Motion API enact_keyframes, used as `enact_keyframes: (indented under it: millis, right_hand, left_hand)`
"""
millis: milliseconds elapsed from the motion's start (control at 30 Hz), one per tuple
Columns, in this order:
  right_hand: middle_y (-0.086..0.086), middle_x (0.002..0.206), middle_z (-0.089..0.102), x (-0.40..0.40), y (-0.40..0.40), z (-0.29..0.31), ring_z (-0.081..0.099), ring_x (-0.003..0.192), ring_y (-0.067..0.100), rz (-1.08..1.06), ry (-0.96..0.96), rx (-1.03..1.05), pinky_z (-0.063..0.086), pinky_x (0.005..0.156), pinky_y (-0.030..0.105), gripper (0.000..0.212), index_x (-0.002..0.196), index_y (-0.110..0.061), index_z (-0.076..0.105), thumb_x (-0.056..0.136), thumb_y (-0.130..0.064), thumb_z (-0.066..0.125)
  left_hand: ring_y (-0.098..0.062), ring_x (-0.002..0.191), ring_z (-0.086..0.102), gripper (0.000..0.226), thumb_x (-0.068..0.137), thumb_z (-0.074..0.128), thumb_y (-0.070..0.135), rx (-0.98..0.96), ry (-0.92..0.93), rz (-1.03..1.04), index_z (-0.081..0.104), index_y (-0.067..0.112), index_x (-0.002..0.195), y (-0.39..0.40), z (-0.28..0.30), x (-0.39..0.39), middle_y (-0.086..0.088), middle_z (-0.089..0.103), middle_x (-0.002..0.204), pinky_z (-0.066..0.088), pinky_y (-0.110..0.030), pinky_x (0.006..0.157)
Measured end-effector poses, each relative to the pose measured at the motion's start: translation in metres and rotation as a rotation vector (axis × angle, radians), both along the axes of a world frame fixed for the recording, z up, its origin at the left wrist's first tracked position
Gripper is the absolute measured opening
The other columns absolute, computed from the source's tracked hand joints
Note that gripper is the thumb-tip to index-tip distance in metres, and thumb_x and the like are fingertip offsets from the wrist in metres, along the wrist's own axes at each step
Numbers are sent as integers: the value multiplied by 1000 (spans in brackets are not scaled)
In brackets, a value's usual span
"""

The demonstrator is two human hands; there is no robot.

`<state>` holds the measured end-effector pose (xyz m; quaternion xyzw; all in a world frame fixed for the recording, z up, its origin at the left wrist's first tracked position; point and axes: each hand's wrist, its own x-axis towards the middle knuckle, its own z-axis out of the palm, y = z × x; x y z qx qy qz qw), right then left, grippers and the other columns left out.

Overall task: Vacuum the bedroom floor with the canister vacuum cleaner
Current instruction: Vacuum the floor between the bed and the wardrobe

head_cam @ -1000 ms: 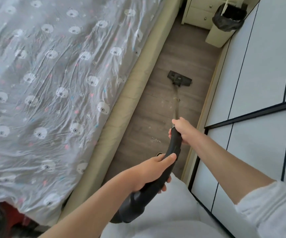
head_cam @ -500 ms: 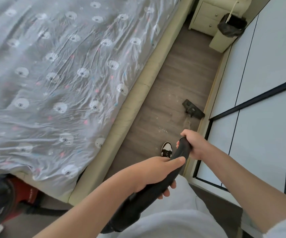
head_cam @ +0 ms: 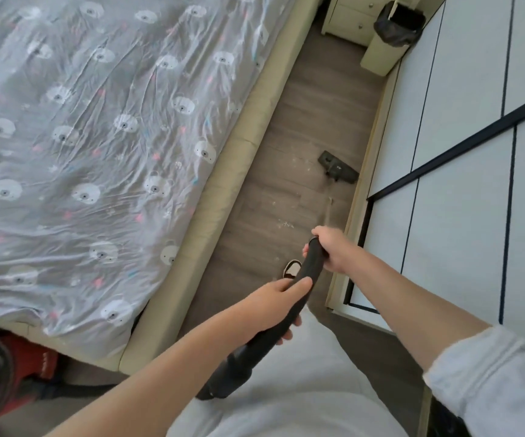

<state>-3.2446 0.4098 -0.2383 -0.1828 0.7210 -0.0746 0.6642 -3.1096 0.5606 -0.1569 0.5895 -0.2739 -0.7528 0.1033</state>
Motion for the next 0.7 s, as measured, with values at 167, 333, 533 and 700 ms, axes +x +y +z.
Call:
enact_keyframes:
  millis: [167,333,533,700]
  right_hand:
    - [18,97,51,17,44,11,60,66,29,13,-142,130,57,79,47,26,119,-9,42,94,-12,46]
    - [19,84,54,-18,-39,13,57,67,29,-9,-125,66,54,72,42,21,114,-6,44,95,-14,45]
    - [14,73,58,-80,-189,-3,57,58,23,102,56,4,52,57,34,20,101,-5,48,93,-24,49]
    - [11,74,61,-109,-260,-30,58,55,17,103,162,-62,53,46,23,22,100,-7,50,96,-29,52]
  left_hand:
    - [-20,52,61,48,85,54,70,186,119,-31,59,37,119,35,42,44,0,65,71,52,-28,51]
    - [-17,53,61,39,95,49,66,123,54,-65,58,32,113,-52,41,5,1,66,73,53,-30,55]
    - [-12,51,63,40,98,45,65,25,44,-13,55,28,108,-188,-11,-88,-1,66,78,56,-27,54]
    - [-15,54,60,47,99,48,61,-7,73,100,56,18,115,-253,-45,-136,-3,65,79,54,-31,63]
